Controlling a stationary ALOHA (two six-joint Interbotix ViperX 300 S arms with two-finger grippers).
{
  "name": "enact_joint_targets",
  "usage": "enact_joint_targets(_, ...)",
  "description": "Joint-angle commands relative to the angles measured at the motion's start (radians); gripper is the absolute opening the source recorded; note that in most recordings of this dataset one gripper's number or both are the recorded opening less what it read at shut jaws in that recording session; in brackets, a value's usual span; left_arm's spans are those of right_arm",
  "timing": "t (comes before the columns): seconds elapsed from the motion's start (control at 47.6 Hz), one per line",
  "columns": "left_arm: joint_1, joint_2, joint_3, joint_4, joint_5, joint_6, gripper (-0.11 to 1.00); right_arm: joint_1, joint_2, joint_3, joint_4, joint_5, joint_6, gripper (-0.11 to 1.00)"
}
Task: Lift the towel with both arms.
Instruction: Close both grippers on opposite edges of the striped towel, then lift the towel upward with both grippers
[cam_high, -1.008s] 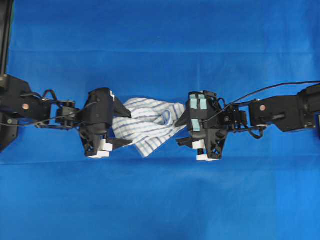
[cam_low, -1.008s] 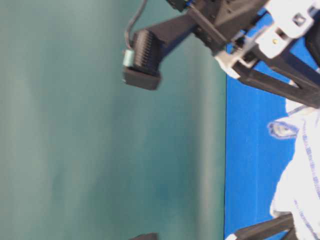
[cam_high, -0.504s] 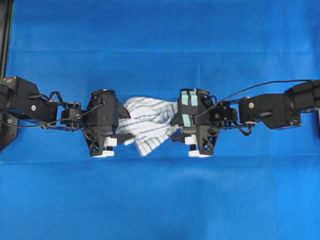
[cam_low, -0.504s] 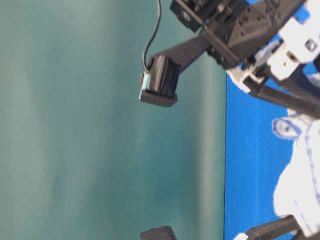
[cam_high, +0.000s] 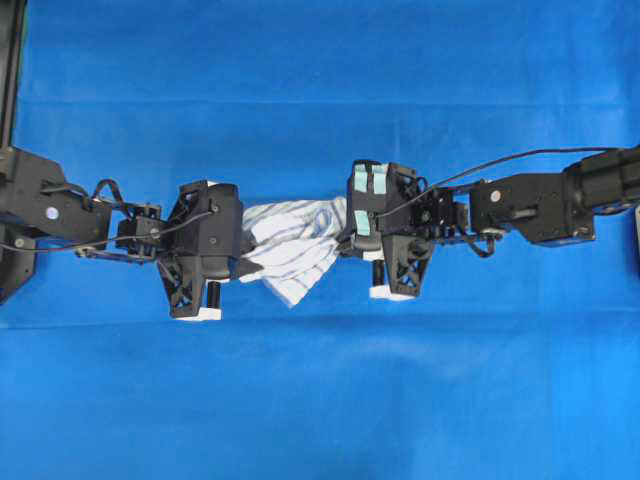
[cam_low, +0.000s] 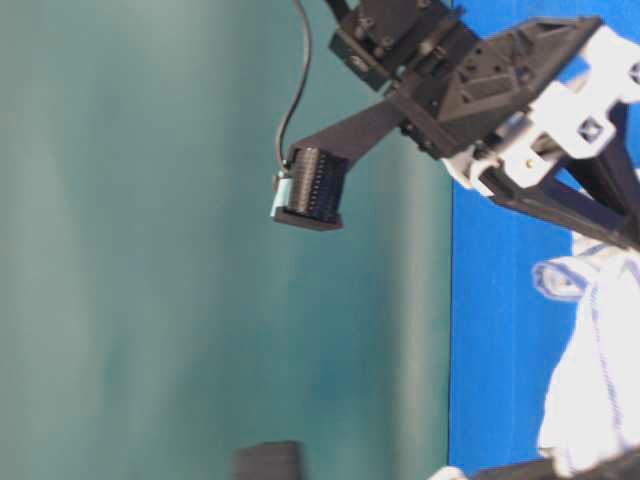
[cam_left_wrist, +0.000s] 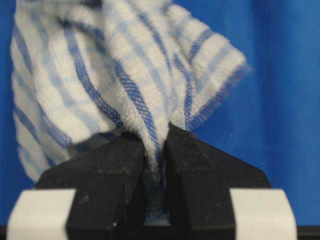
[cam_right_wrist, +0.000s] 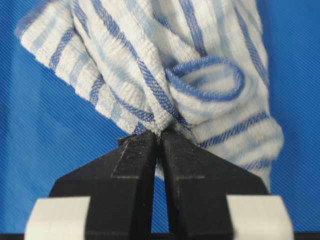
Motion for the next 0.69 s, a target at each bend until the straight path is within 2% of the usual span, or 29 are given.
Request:
enact_joint_targets(0.0, 0.0, -0.091, -0.038, -0.002, 0.069, 0.0, 0.05, -0.009, -0.078, -0.011, -0.002, 0.034, -0.002, 0.06)
enact_joint_targets(0.21, 0.025, -0.267, -0.097, 0.0, 0.245, 0.0, 0.05, -0.009, -0.249, -0.021, -0.006, 0.156, -0.003, 0.06)
enact_joint_targets(0.483, 0.091, -0.428, -0.158, 0.0, 0.365, 0.008, 0.05, -0.029, -0.457, -0.035, -0.026, 0.256, -0.002, 0.06)
enact_joint_targets(0.672, 0.146, -0.499, -0.232, 0.003, 0.44, 0.011, 0.05, -0.06, -0.569, -0.092, -0.032, 0.354, -0.003, 0.06)
